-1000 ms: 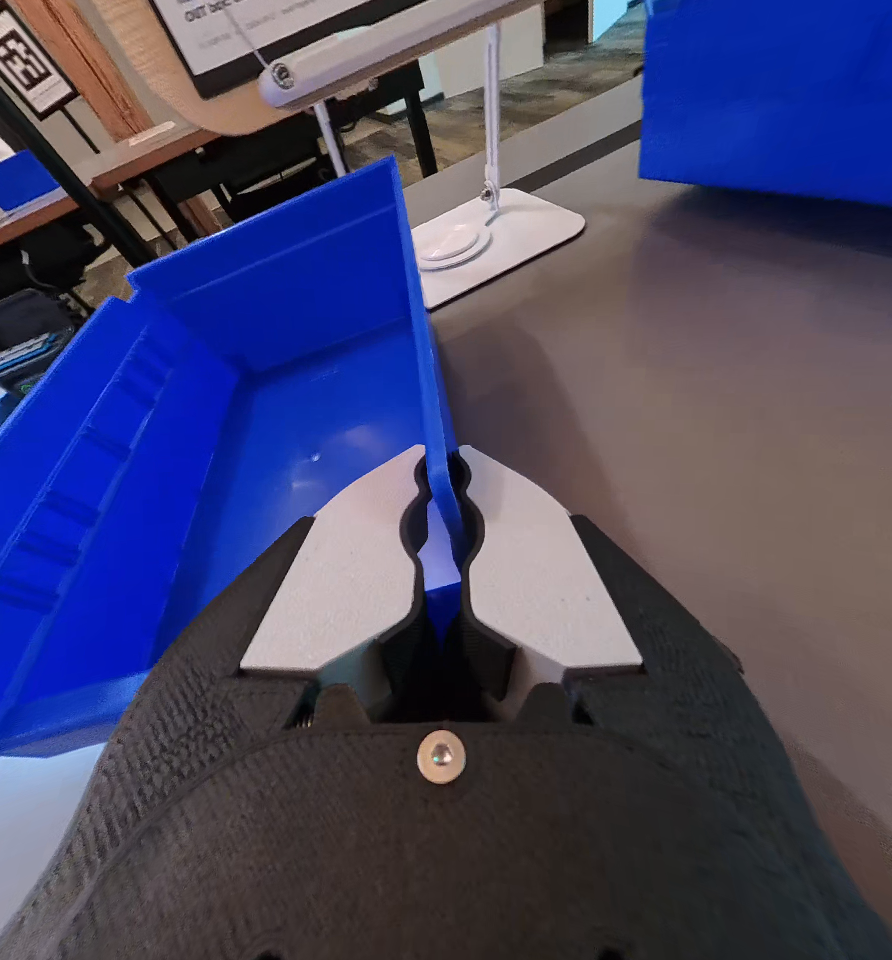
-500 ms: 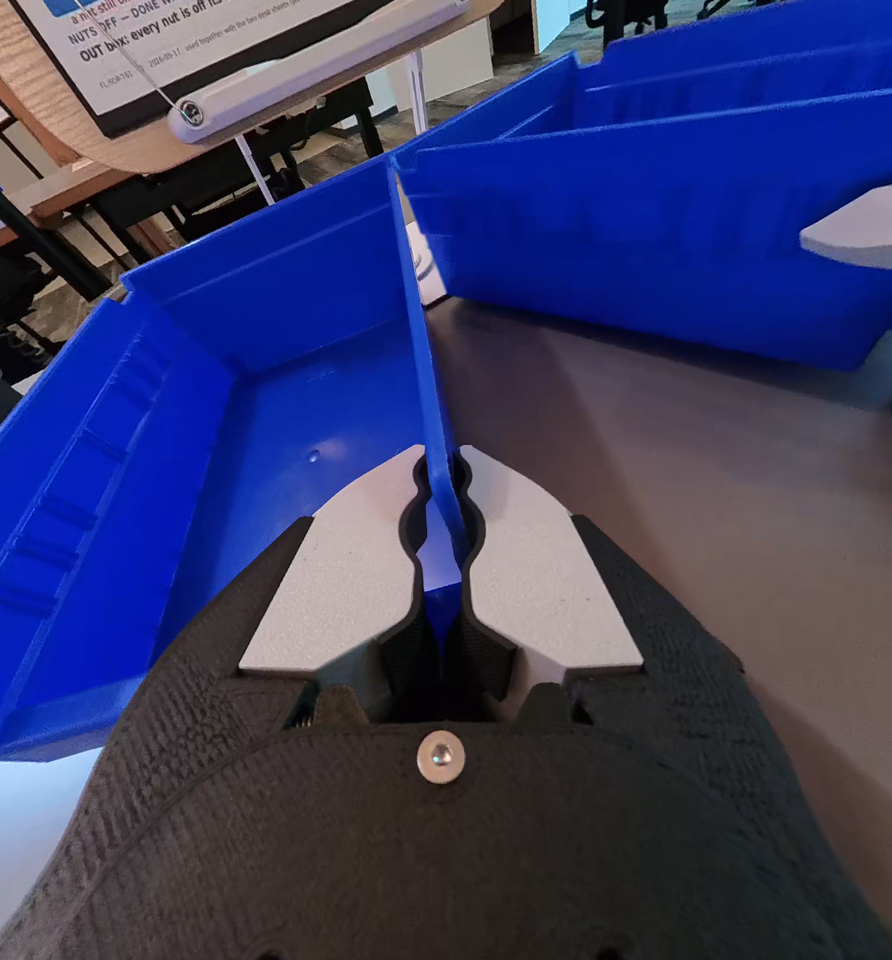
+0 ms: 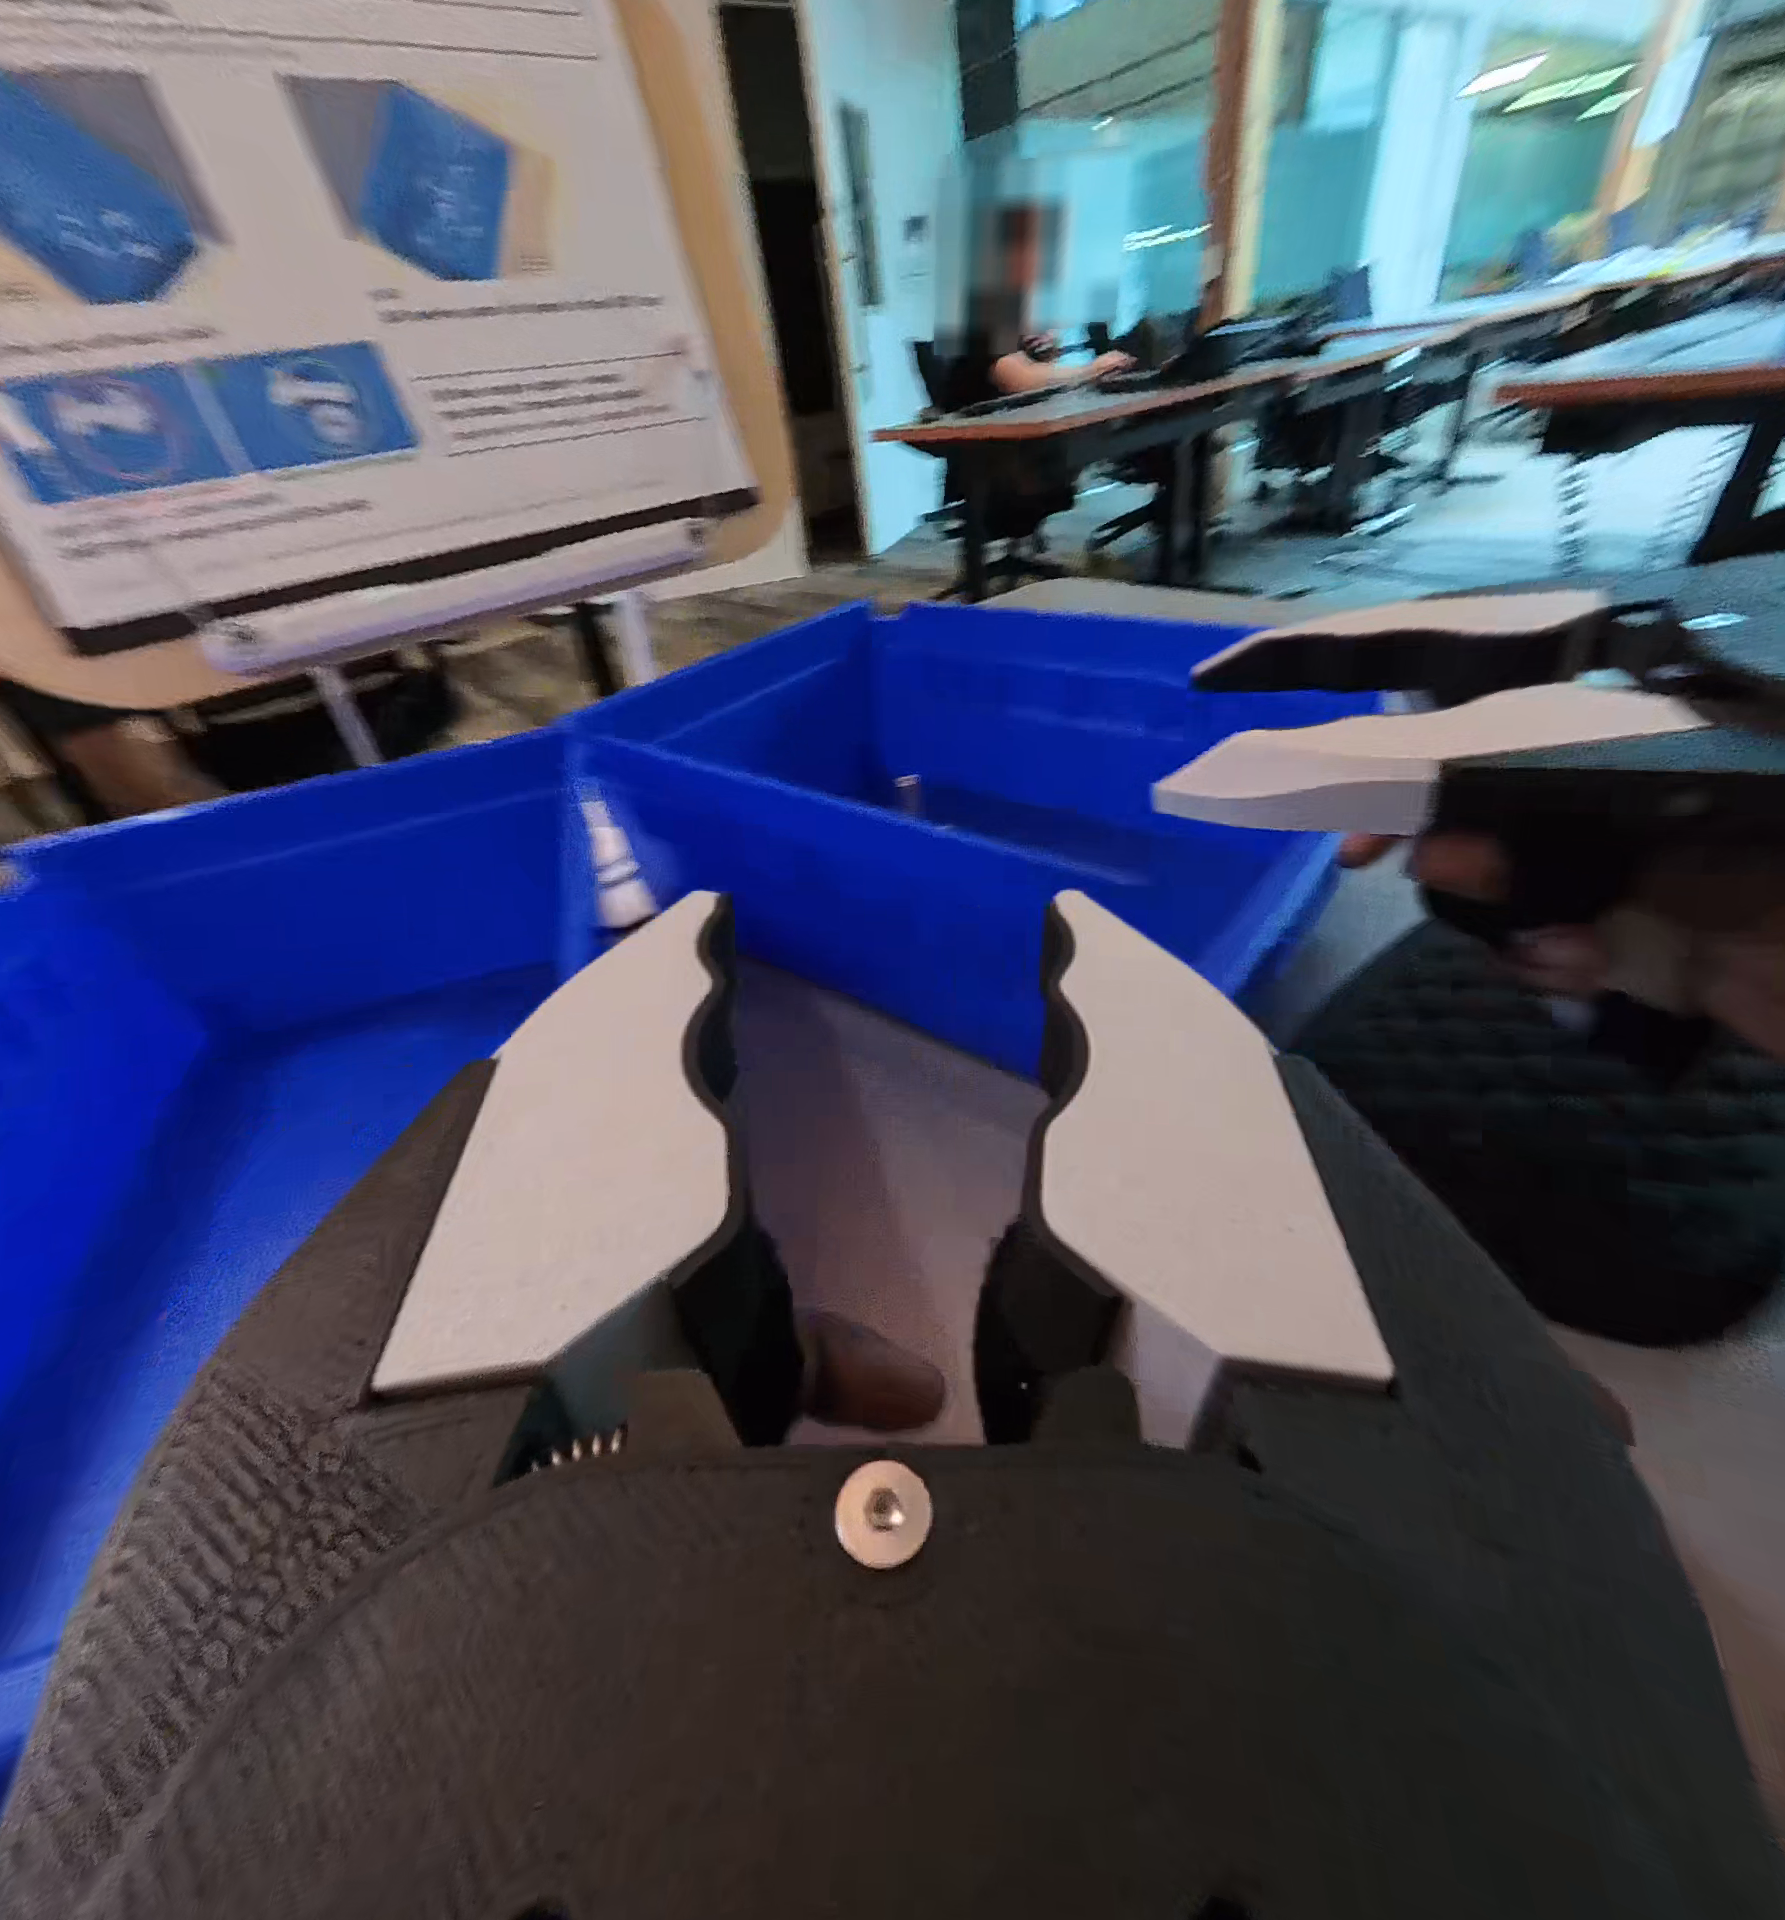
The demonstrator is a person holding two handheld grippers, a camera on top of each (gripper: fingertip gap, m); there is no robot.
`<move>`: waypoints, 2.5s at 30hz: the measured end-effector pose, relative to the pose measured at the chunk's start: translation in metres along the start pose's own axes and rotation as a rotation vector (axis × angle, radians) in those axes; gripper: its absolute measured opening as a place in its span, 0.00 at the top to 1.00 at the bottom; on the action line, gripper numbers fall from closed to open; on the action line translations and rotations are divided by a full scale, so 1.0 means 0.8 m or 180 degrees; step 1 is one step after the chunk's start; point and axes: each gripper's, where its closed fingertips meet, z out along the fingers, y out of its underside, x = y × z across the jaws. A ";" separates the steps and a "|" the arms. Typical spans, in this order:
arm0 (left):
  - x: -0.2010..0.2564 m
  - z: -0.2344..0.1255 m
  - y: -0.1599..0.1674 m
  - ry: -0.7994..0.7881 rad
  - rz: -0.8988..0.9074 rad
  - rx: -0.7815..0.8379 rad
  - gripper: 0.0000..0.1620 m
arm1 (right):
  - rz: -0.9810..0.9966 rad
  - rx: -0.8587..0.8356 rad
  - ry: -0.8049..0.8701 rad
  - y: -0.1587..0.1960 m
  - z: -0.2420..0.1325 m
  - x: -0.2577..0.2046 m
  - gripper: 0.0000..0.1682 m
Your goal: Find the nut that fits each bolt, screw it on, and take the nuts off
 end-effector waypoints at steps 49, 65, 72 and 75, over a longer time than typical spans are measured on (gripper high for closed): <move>0.016 0.058 0.008 -0.0339 0.0311 -0.0524 0.89 | -0.0811 -0.1131 0.1553 -0.004 -0.095 0.111 0.95; -0.130 -0.098 -0.079 -0.1372 0.0647 -0.0364 0.90 | -0.0981 -0.0392 0.0693 -0.121 0.026 -0.046 0.96; -0.220 -0.192 -0.074 -0.2094 0.0786 -0.0539 0.89 | -0.0915 -0.0093 0.0033 -0.134 0.120 -0.157 0.96; -0.252 -0.228 -0.066 -0.2312 0.0773 -0.0627 0.89 | -0.0863 -0.0004 -0.0189 -0.137 0.150 -0.203 0.96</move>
